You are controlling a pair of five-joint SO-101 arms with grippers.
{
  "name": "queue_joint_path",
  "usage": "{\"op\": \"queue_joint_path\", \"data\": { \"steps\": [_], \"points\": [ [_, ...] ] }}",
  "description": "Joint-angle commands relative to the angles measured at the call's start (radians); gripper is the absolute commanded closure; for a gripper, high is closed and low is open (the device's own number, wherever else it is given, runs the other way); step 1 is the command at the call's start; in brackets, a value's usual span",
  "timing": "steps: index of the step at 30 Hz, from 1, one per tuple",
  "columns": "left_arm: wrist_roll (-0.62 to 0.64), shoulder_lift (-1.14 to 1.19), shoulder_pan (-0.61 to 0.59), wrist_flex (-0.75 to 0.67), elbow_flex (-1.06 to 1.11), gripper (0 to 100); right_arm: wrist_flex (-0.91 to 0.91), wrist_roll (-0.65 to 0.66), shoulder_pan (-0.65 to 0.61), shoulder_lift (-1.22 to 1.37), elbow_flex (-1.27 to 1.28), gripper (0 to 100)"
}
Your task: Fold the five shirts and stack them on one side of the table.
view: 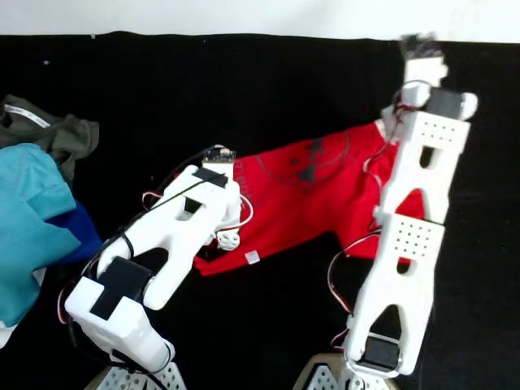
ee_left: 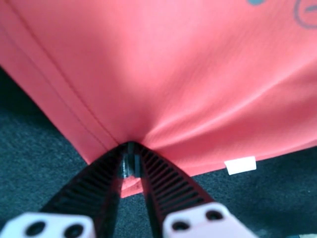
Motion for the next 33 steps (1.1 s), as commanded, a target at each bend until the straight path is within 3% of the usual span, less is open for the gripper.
{"op": "queue_joint_path", "data": {
  "steps": [1, 8, 16, 24, 33],
  "points": [
    [0.005, -0.001, -0.016, -0.023, 0.004, 99, 0.018, -0.005, 0.033, -0.191, 0.05, 90.9],
    [0.005, 0.001, -0.016, -0.025, 0.004, 99, 0.015, 0.003, 0.042, -0.705, 0.68, 90.9],
    [0.005, 0.002, -0.016, -0.025, 0.004, 99, 0.008, 0.308, 0.03, -1.093, 1.452, 90.3],
    [0.005, 0.002, -0.016, -0.032, 0.004, 99, -0.094, 0.457, 0.03, -1.167, 1.856, 74.4],
    [0.005, 0.002, -0.016, -0.032, 0.005, 99, -0.348, 0.502, 0.03, -1.159, 2.045, 73.5]
  ]
}}
